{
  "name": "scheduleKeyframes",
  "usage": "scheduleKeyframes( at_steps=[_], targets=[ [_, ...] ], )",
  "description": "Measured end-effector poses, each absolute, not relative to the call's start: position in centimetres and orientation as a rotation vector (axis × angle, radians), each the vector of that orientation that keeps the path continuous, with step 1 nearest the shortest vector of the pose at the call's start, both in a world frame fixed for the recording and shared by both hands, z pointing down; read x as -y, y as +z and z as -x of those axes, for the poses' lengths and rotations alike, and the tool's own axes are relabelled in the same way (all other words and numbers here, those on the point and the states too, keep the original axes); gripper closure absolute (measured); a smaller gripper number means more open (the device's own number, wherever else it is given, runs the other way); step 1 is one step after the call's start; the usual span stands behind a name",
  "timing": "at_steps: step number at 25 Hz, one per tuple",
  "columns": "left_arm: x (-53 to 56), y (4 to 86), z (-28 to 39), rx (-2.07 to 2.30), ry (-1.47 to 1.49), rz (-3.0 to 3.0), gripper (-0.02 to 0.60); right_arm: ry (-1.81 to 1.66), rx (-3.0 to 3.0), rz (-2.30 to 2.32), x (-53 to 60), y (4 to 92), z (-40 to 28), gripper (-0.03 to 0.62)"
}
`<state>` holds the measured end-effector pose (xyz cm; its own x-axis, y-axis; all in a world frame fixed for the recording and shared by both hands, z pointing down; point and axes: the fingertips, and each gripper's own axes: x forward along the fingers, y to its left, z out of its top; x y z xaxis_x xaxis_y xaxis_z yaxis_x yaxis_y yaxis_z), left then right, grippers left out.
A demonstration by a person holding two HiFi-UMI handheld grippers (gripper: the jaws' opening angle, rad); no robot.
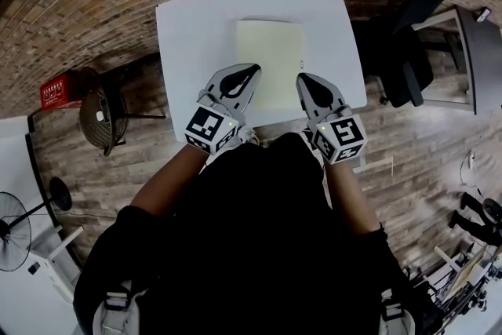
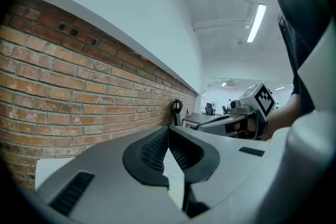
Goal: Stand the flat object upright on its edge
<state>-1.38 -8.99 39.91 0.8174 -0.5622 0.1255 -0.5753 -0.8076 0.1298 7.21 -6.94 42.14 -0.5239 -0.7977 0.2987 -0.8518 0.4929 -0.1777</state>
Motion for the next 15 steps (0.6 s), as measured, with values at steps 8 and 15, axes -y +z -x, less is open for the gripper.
scheduleKeyframes(
  at_steps=[8, 15],
  targets=[
    [12.9, 44.1, 2.6, 0.939, 0.239, -2.681, 0.561, 0.538, 2.476, -1.422, 11.0, 45.6, -9.0, 0.586],
    [15.7, 47.4, 2.2, 0.992, 0.345, -2.565, 0.561, 0.656, 2.439, -1.369, 14.1, 48.8, -10.4, 0.586]
  ],
)
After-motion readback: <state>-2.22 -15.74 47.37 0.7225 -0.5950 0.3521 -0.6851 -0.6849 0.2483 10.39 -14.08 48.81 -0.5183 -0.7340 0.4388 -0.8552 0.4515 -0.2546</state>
